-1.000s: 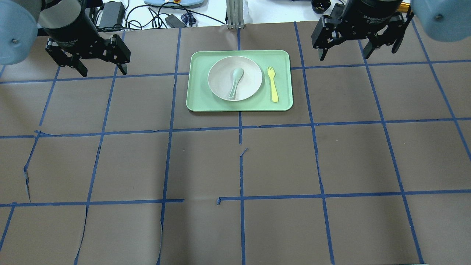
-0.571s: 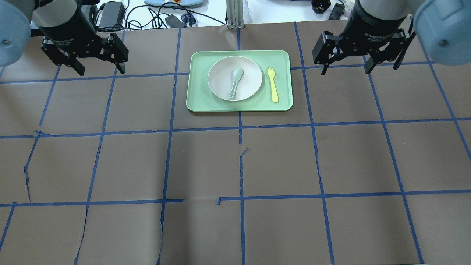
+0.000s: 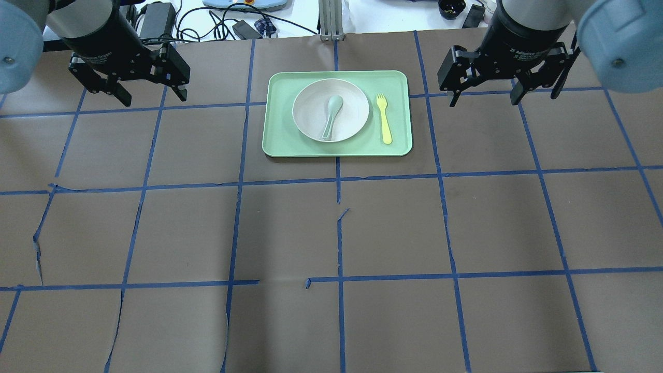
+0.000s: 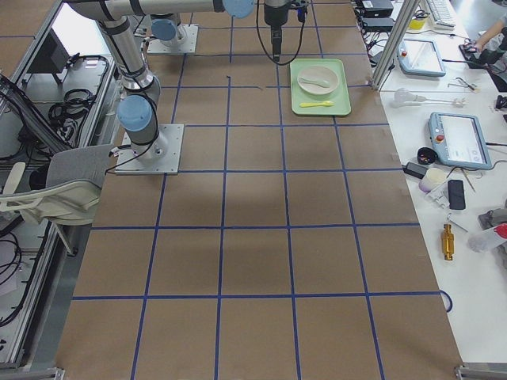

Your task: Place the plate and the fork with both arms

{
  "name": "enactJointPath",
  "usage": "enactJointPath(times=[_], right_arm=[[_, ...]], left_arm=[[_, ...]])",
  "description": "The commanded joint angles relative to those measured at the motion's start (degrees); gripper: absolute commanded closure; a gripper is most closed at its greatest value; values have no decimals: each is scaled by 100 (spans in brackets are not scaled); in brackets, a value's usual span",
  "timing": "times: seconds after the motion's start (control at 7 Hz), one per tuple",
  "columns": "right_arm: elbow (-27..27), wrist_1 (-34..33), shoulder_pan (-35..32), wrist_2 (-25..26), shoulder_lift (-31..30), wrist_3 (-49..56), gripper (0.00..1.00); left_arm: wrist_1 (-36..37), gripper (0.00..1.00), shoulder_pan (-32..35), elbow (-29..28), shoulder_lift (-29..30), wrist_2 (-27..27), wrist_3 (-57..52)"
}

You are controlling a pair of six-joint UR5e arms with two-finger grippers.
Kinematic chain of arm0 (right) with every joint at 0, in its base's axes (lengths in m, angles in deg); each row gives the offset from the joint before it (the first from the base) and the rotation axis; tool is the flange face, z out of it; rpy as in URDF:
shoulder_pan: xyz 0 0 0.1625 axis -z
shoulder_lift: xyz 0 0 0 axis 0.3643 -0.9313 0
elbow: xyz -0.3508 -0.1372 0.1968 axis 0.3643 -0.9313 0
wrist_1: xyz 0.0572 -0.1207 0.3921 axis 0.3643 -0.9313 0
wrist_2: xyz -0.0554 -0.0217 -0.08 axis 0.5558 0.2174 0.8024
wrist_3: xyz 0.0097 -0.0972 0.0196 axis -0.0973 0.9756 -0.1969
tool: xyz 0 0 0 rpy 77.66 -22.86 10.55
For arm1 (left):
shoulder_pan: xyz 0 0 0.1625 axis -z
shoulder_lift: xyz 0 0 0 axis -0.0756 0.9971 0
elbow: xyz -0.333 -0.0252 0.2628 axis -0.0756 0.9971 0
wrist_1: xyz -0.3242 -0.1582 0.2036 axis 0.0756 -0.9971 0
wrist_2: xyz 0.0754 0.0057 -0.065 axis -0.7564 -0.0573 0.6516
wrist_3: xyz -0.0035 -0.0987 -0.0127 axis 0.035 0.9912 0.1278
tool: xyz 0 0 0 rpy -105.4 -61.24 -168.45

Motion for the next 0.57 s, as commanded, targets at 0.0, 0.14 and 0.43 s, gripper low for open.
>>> enactJointPath(times=[0.0, 0.14, 0.43], right_arm=[[-5, -58, 0, -5, 10, 10, 0], [-5, -58, 9, 4, 10, 10, 0], [12, -67, 9, -5, 10, 10, 0]], left_arm=[[-126, 0, 10, 2, -29, -109, 3], [-126, 0, 10, 2, -37, -109, 3], [-126, 0, 10, 46, -55, -109, 3]])
